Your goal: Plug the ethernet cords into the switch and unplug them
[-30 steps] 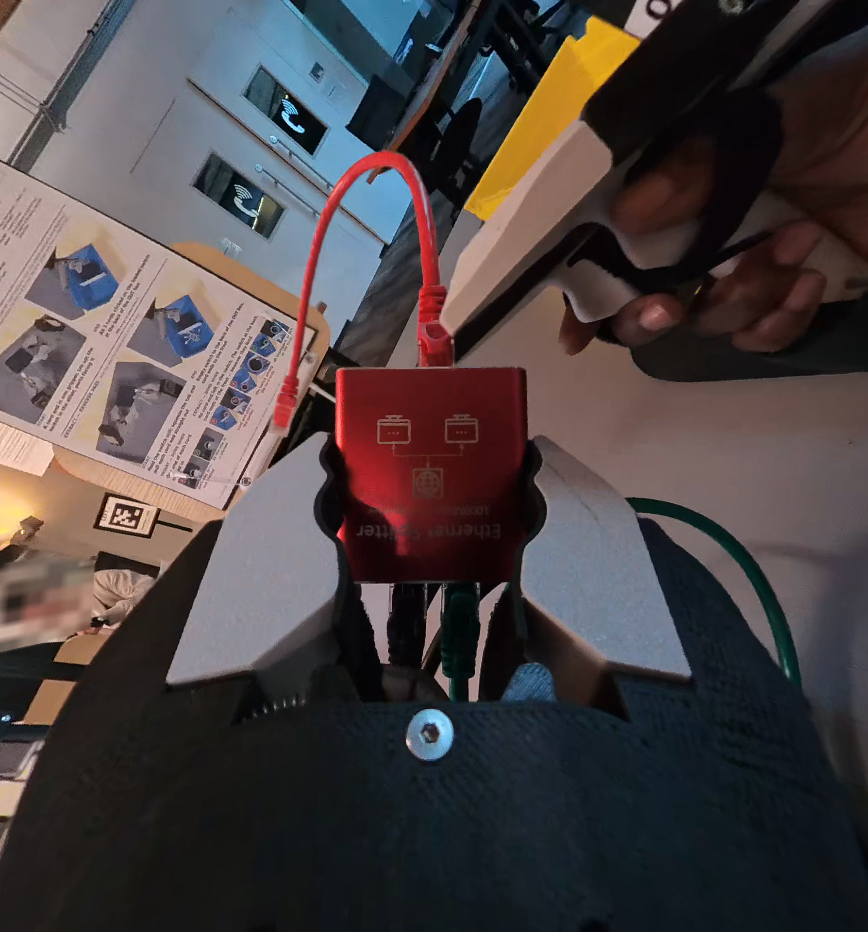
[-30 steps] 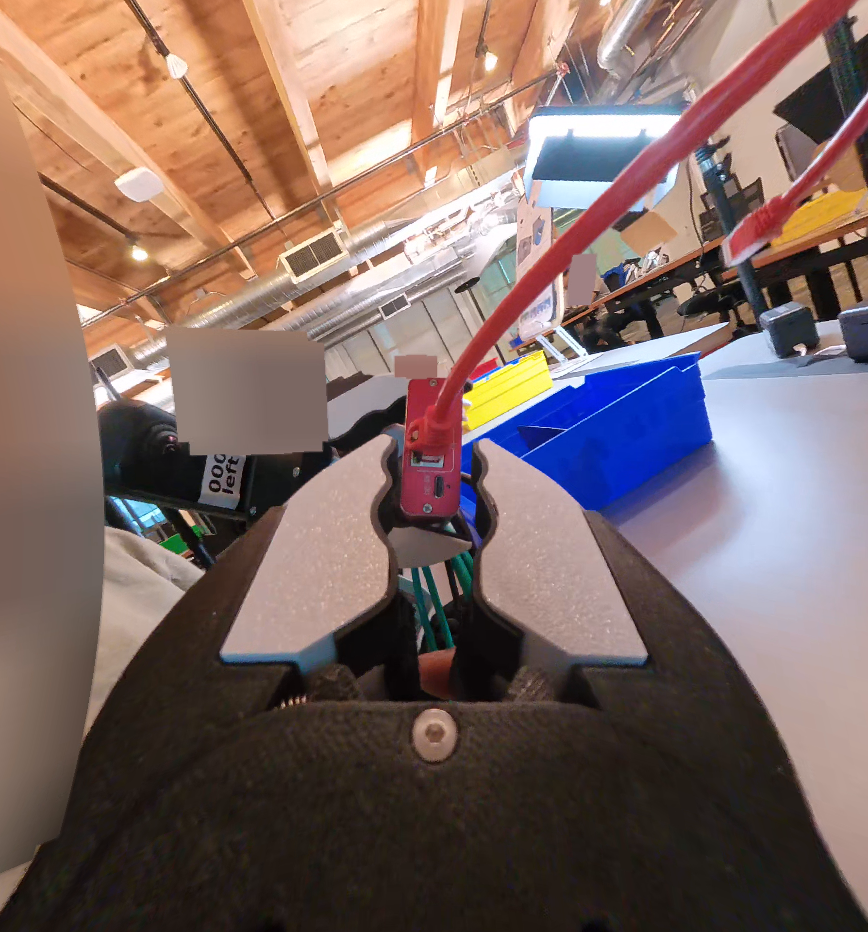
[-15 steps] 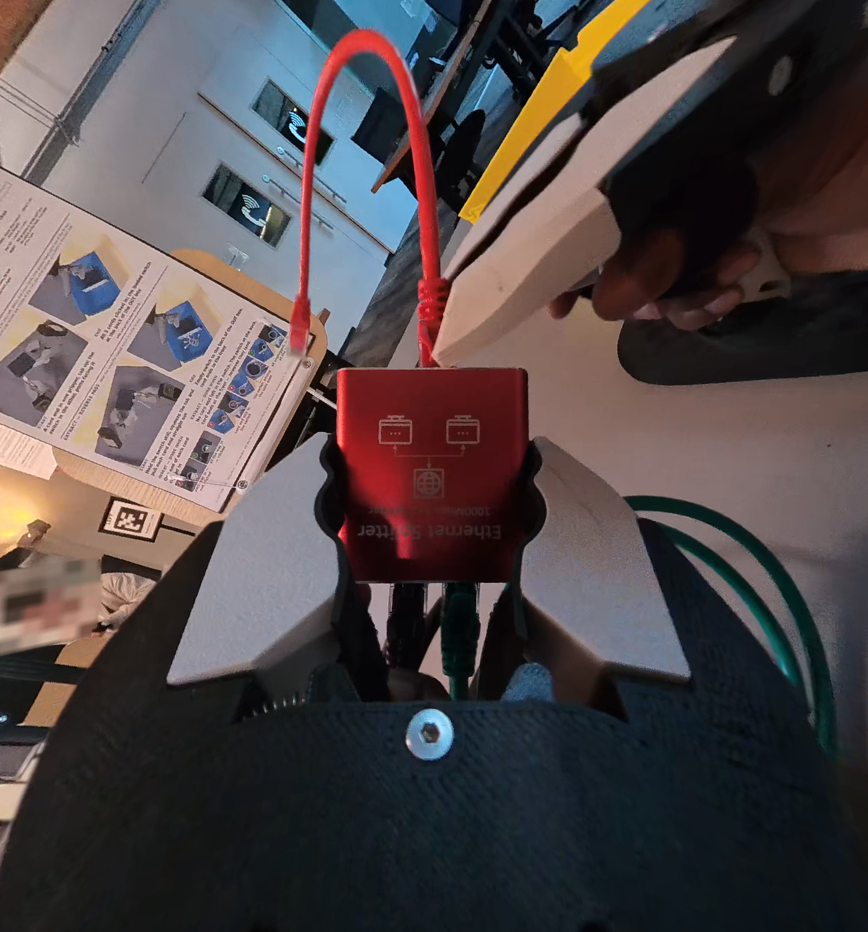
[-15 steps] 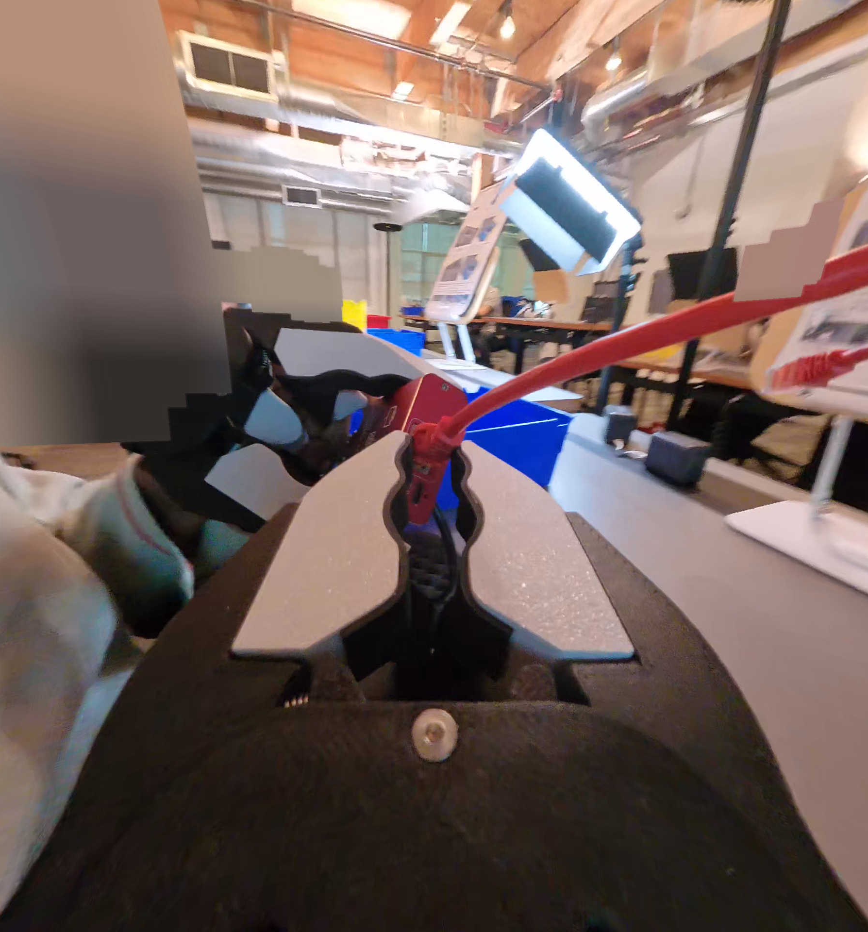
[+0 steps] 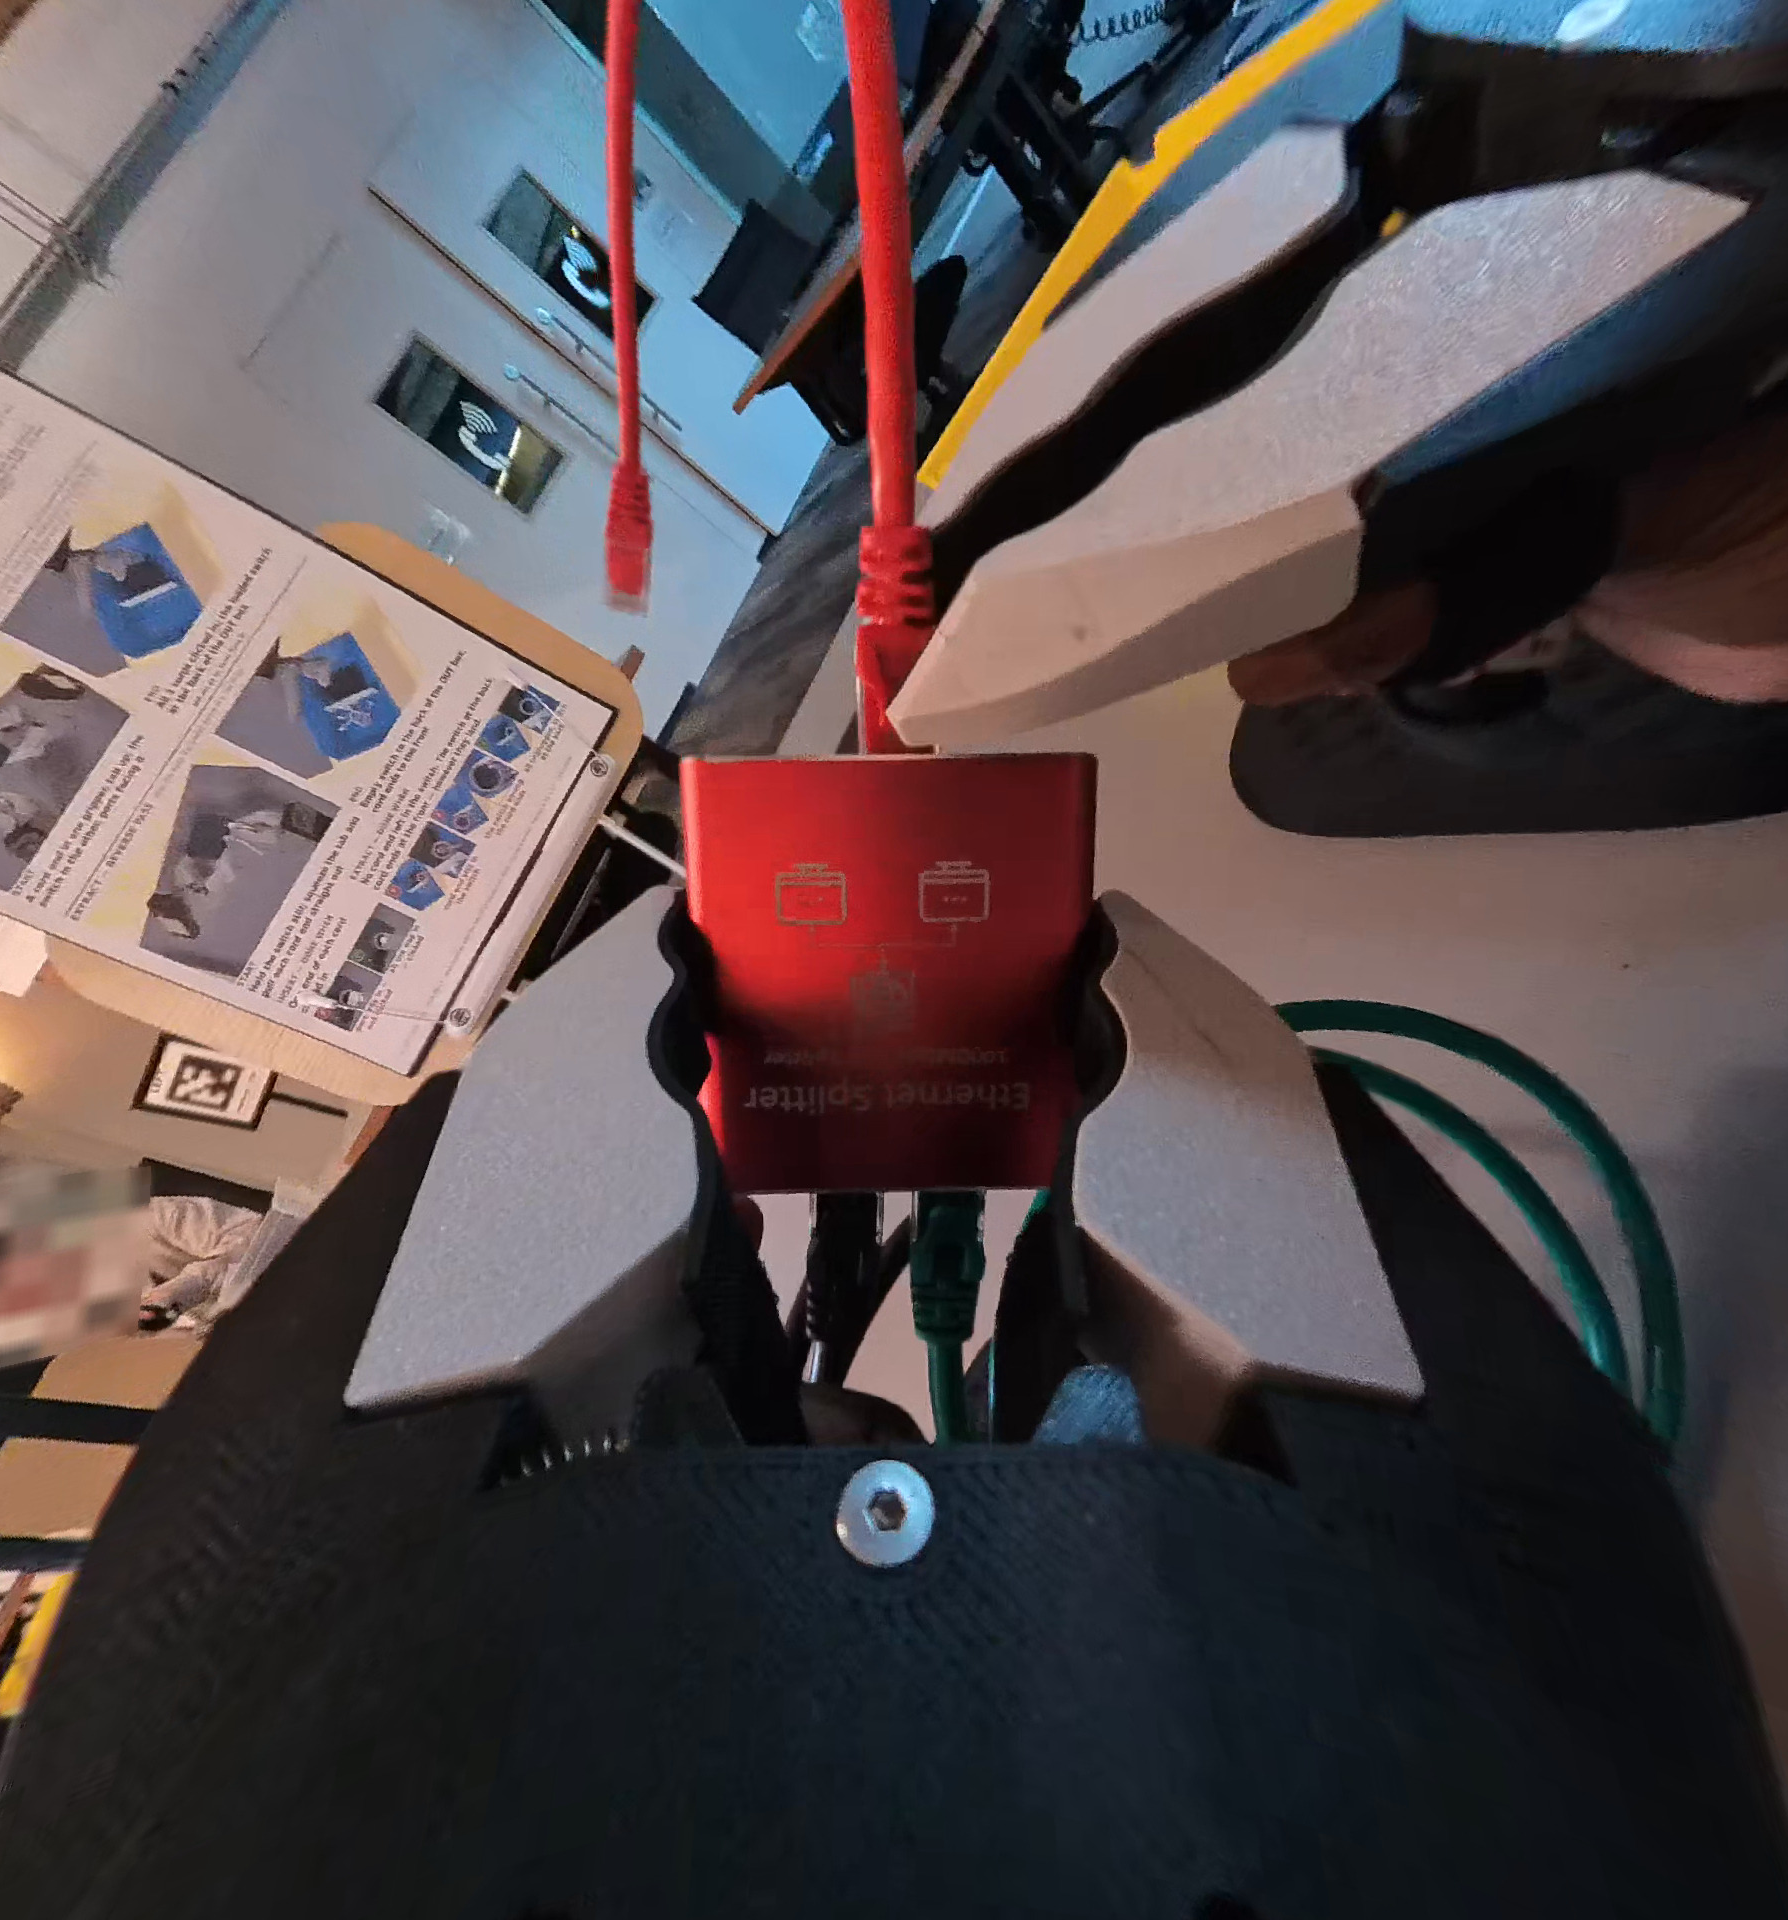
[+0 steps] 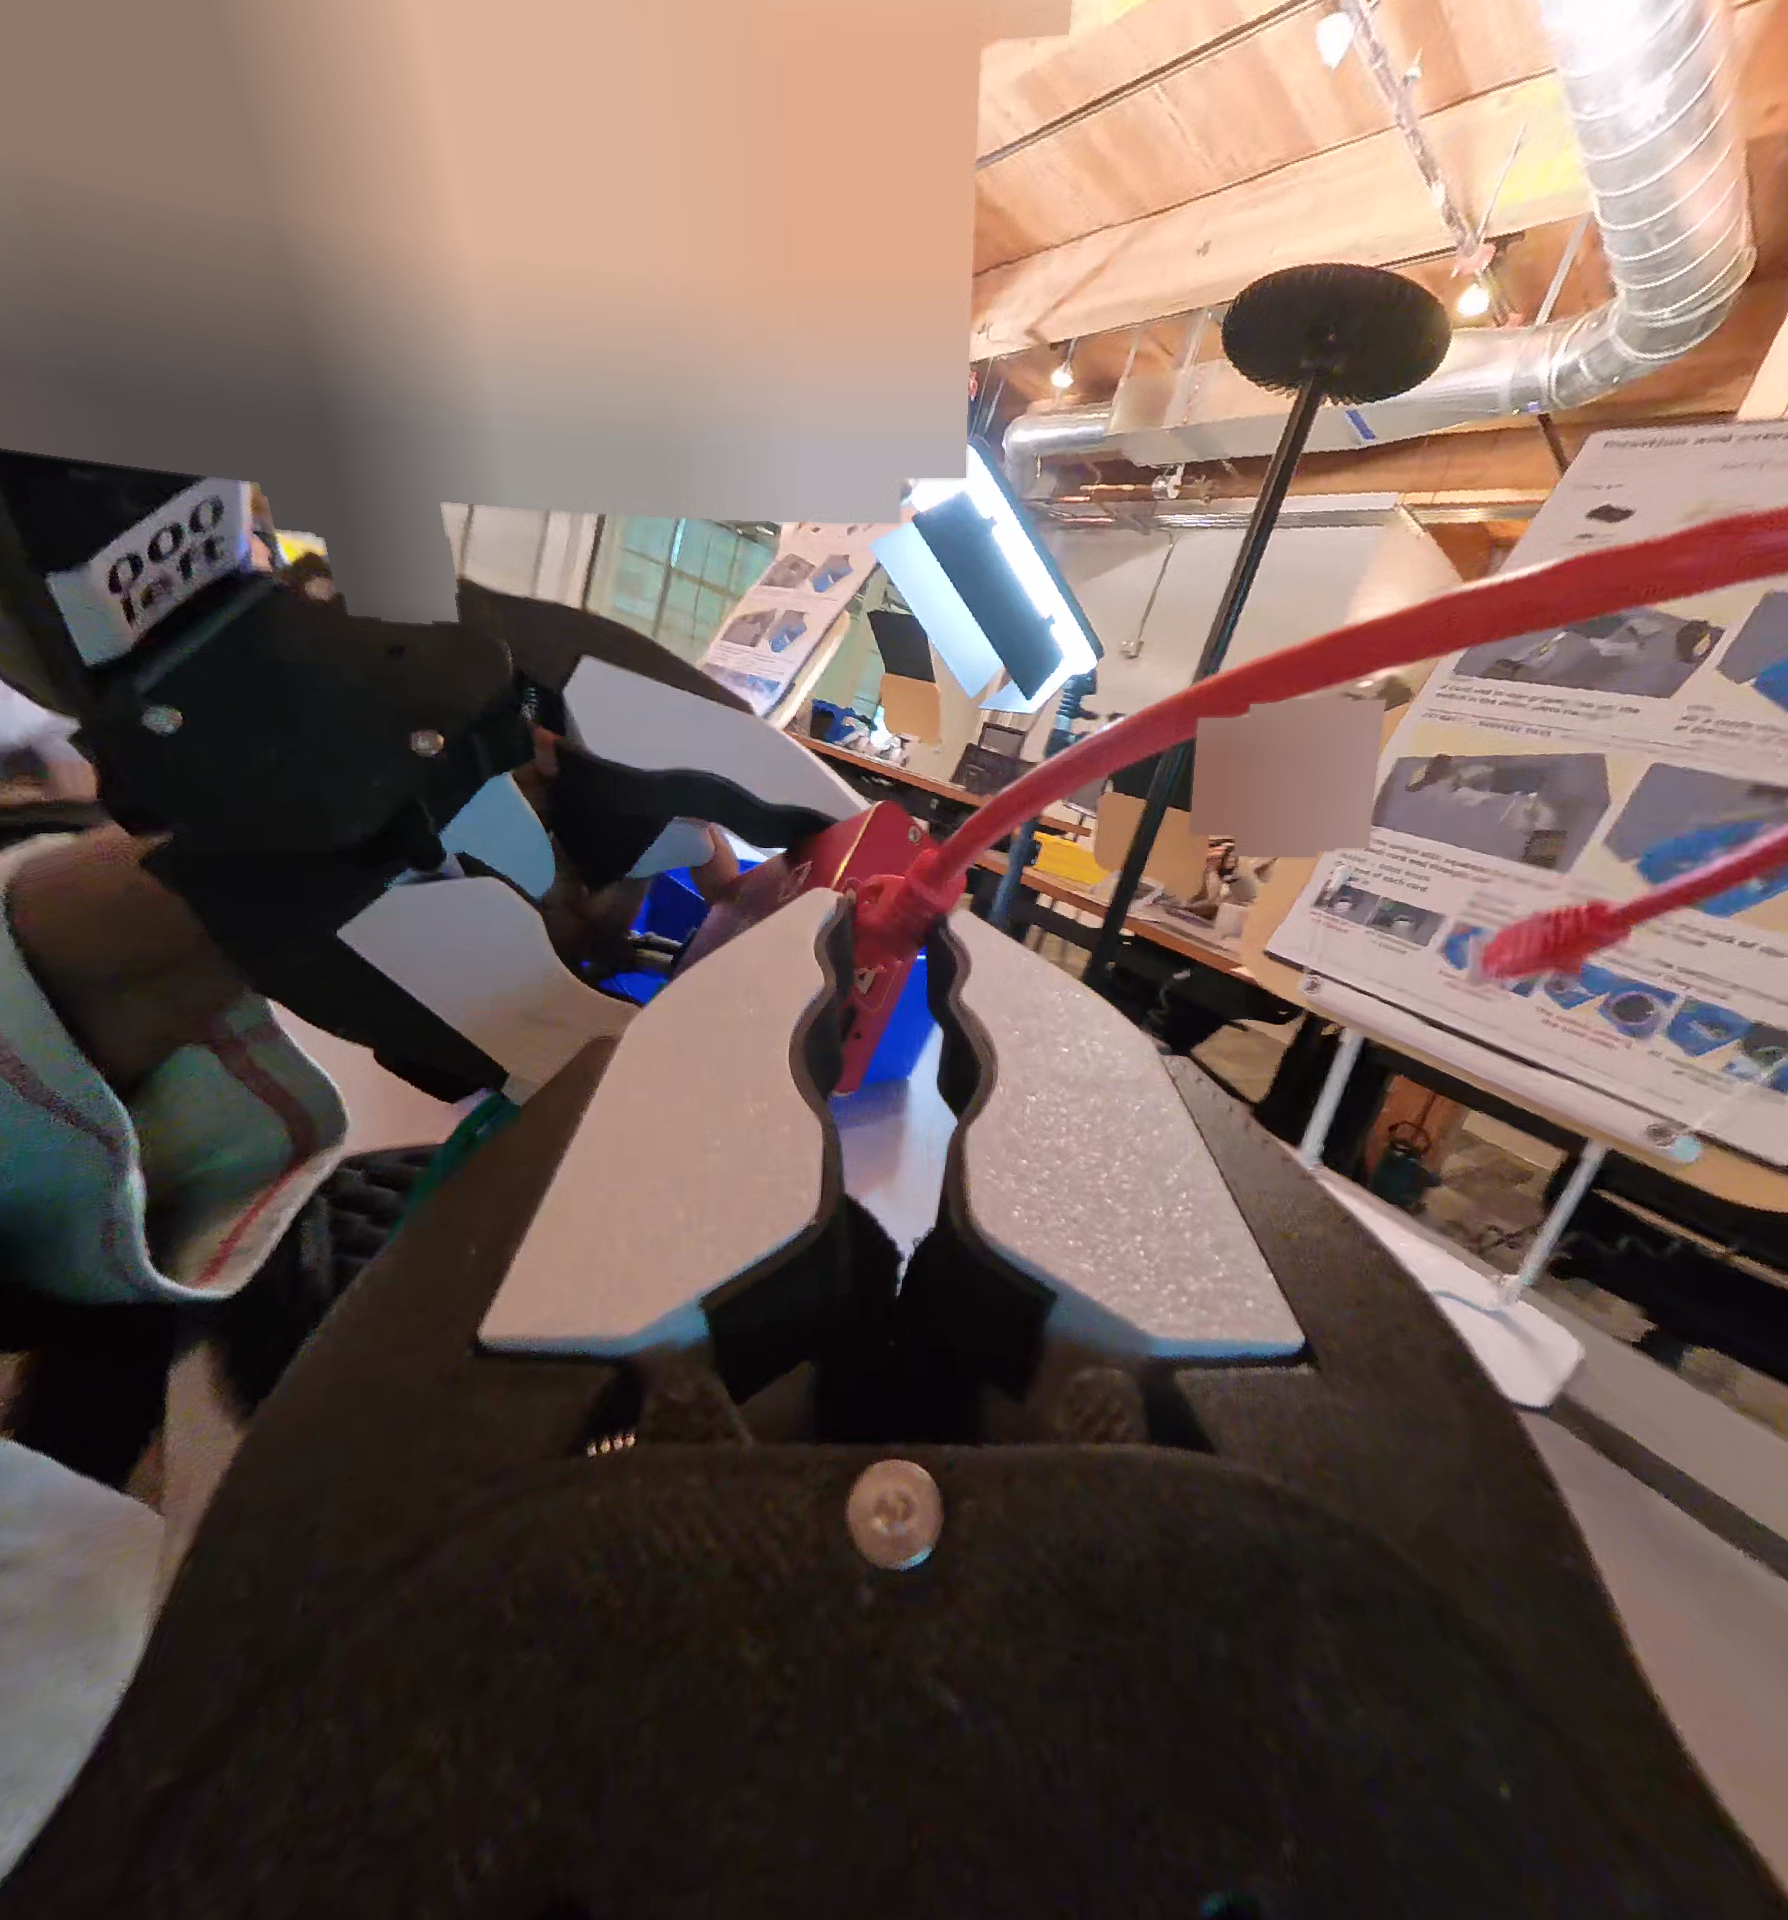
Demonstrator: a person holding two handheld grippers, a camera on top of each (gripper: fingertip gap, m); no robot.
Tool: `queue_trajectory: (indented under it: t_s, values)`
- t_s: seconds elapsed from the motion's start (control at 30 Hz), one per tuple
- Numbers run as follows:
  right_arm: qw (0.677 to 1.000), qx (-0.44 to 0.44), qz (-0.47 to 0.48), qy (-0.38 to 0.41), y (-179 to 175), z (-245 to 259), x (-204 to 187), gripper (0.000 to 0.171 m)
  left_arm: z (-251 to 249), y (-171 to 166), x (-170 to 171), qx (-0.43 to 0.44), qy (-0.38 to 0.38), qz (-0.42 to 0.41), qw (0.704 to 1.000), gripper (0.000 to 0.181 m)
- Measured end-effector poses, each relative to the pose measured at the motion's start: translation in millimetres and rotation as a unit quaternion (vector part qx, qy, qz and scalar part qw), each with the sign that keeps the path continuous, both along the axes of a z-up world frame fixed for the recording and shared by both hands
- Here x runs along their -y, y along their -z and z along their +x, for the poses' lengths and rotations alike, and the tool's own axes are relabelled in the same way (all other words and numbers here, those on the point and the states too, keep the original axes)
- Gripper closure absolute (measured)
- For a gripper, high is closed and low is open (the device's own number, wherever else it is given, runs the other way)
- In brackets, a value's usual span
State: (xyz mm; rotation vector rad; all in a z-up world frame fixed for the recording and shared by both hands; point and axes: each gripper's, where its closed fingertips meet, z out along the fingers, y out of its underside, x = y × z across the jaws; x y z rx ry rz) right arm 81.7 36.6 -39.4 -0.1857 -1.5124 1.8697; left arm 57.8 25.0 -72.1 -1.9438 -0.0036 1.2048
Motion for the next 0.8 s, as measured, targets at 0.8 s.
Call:
queue_trajectory:
  t_s: [0.8]
  values:
    - [0.836, 0.327, 0.083, 0.433, 61, -18, -294, 0.158, -24, 5, 40, 0.043, -0.067, 0.022, 0.997, 0.112]
